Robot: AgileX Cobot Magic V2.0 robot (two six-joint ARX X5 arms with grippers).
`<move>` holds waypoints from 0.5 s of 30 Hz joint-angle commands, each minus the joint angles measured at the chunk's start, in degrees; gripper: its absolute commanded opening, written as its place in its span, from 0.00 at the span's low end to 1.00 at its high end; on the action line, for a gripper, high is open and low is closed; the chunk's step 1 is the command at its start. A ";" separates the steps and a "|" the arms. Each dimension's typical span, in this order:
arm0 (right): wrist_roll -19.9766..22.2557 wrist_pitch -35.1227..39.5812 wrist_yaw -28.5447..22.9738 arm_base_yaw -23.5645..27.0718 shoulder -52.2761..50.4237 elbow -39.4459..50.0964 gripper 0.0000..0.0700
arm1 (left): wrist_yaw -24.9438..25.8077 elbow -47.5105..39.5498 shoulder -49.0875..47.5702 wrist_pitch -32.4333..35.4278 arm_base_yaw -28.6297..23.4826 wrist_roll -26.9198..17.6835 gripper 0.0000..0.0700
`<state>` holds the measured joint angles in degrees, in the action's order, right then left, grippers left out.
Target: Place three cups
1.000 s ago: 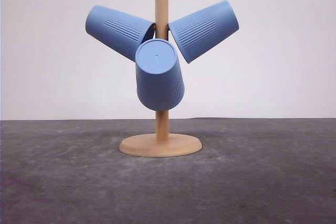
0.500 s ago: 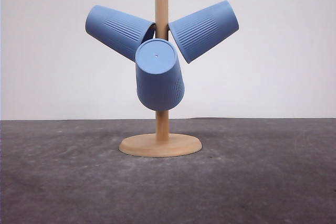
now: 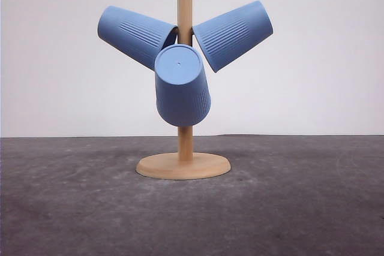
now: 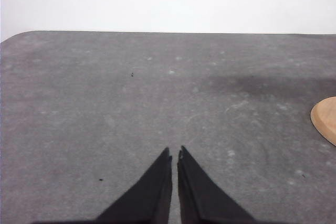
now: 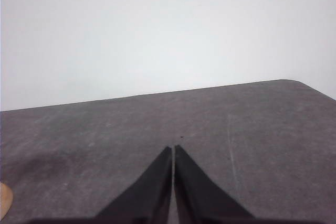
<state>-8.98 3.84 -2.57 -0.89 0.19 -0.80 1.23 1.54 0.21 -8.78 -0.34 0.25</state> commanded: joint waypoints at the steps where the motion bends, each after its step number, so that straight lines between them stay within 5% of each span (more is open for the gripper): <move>1: 0.72 0.63 0.18 0.00 0.02 0.11 0.00 | -0.20 -0.83 -0.02 0.70 -0.02 0.44 0.00; 15: 7.03 -2.75 1.55 0.00 0.02 0.11 0.00 | -0.17 -0.83 -0.02 0.70 -0.02 0.44 0.00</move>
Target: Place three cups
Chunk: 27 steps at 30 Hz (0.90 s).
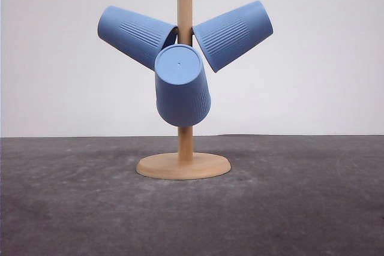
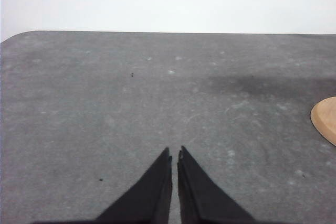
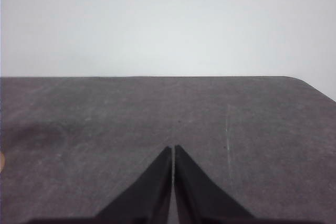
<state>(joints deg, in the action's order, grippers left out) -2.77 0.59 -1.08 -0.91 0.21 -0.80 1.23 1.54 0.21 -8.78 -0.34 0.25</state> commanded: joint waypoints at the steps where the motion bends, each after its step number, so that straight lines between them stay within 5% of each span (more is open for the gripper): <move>1: 0.80 0.51 0.07 0.02 0.00 0.11 0.00 | -0.17 -0.83 -0.02 0.70 -0.02 0.44 0.00; 27: 0.82 0.64 0.02 0.02 0.00 0.10 0.00 | -0.20 -0.83 -0.02 0.70 -0.02 0.44 0.00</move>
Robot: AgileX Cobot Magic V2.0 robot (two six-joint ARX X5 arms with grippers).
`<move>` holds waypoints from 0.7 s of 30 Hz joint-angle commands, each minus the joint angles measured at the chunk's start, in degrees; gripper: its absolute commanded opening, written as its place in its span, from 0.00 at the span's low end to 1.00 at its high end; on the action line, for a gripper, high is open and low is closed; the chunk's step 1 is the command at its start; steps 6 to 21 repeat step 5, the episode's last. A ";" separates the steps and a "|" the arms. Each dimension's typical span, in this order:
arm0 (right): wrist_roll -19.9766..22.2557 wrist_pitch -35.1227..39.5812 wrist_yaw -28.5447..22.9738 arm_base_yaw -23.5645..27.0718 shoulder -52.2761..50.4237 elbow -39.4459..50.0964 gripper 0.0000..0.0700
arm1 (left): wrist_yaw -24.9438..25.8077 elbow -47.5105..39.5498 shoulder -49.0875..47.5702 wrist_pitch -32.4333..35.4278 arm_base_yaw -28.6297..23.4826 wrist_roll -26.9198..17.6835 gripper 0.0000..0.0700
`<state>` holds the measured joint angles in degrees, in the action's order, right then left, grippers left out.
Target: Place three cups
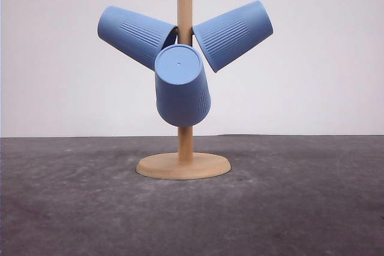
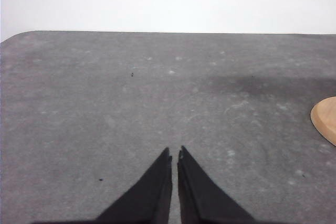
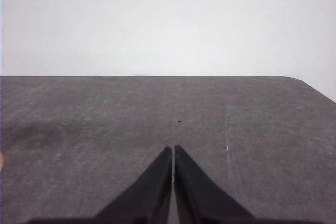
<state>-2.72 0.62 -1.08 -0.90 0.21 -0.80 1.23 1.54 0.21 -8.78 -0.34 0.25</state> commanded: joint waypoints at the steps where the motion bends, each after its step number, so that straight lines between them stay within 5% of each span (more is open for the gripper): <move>1: 0.76 0.59 0.02 0.02 0.00 0.11 0.00 | -0.20 -0.83 -0.02 0.70 -0.02 0.44 0.00; 21: 0.76 0.59 0.02 0.02 0.00 0.11 0.00 | -0.18 -0.83 -0.02 0.70 -0.02 0.44 0.00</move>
